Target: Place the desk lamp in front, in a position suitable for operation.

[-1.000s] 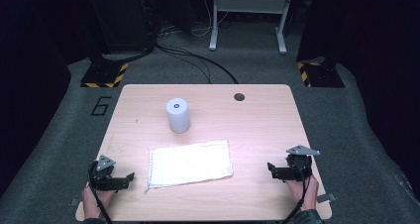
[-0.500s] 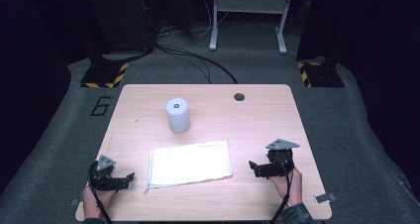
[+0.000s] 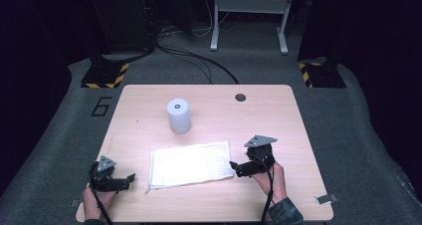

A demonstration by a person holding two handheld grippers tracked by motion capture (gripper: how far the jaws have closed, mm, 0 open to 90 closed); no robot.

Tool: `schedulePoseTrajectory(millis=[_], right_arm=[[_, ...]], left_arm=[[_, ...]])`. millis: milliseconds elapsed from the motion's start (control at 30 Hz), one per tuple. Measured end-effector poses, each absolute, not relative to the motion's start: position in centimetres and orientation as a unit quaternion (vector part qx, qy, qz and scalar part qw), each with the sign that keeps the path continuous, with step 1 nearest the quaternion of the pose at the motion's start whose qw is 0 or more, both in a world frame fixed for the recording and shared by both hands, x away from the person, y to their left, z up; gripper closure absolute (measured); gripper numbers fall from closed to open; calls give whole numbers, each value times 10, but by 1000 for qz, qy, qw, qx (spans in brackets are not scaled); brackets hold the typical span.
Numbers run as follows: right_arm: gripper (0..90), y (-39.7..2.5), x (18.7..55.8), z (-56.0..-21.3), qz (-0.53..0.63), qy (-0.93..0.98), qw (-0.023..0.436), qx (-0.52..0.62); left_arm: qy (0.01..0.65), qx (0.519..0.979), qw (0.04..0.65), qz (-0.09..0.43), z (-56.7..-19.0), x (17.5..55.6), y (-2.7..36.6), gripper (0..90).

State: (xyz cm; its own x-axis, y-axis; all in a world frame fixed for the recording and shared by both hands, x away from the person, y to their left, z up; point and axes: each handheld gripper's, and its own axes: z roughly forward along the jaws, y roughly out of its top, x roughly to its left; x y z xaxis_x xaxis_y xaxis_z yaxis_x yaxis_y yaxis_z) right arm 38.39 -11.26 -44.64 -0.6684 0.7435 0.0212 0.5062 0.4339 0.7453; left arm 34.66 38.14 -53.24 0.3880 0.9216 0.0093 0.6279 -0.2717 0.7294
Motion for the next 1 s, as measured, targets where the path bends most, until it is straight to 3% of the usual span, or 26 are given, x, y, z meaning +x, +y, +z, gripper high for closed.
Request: schedulePoseTrajectory(millis=[1000], right_arm=[[0,-6,416,-469,355,881,95,297]], left_arm=[[507,764,331,223,-533,347,382,26]])
